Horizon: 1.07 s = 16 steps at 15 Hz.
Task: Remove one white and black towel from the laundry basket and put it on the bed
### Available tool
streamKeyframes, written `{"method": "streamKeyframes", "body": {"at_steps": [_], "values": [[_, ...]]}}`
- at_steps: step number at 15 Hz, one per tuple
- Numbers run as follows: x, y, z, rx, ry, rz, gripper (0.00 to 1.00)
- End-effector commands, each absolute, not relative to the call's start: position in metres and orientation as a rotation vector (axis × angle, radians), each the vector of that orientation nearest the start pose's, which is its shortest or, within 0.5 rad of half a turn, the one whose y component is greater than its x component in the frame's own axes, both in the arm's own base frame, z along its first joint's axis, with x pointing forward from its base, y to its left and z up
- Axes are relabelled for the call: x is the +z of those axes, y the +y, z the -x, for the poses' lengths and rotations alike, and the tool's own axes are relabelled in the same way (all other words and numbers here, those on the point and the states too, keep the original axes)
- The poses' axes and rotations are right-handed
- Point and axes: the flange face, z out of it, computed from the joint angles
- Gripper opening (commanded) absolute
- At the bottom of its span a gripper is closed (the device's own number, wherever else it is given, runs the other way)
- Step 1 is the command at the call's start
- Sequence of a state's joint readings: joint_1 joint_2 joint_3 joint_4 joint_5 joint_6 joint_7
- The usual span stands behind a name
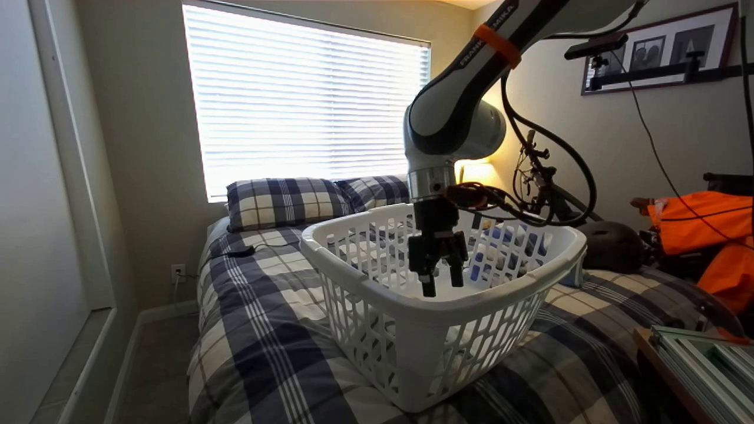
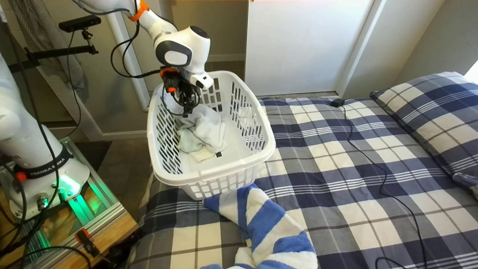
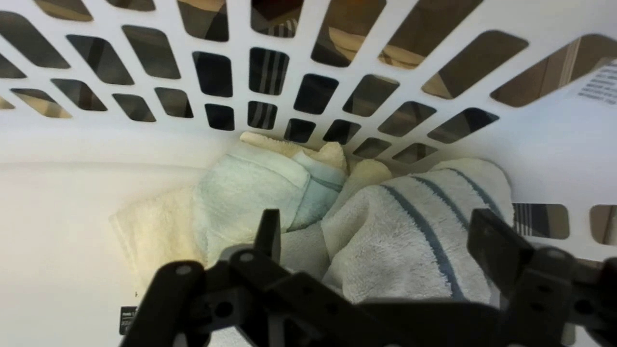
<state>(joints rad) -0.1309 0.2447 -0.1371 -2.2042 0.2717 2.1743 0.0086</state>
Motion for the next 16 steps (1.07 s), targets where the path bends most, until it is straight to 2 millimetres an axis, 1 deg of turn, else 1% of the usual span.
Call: {"method": "streamKeyframes", "body": {"at_steps": [1, 7, 8, 9, 10, 11, 16], "values": [[0.236, -0.137, -0.525, 0.318, 0.697, 2.787, 1.00], [0.218, -0.154, -0.541, 0.222, 0.777, 2.811, 1.00], [0.215, -0.157, -0.544, 0.211, 0.800, 2.807, 0.86], [0.212, -0.159, -0.546, 0.203, 0.811, 2.801, 0.83], [0.210, -0.160, -0.548, 0.197, 0.827, 2.801, 0.68], [0.206, -0.161, -0.549, 0.198, 0.838, 2.796, 0.59], [0.200, -0.157, -0.558, 0.186, 0.861, 2.773, 0.24]]}}
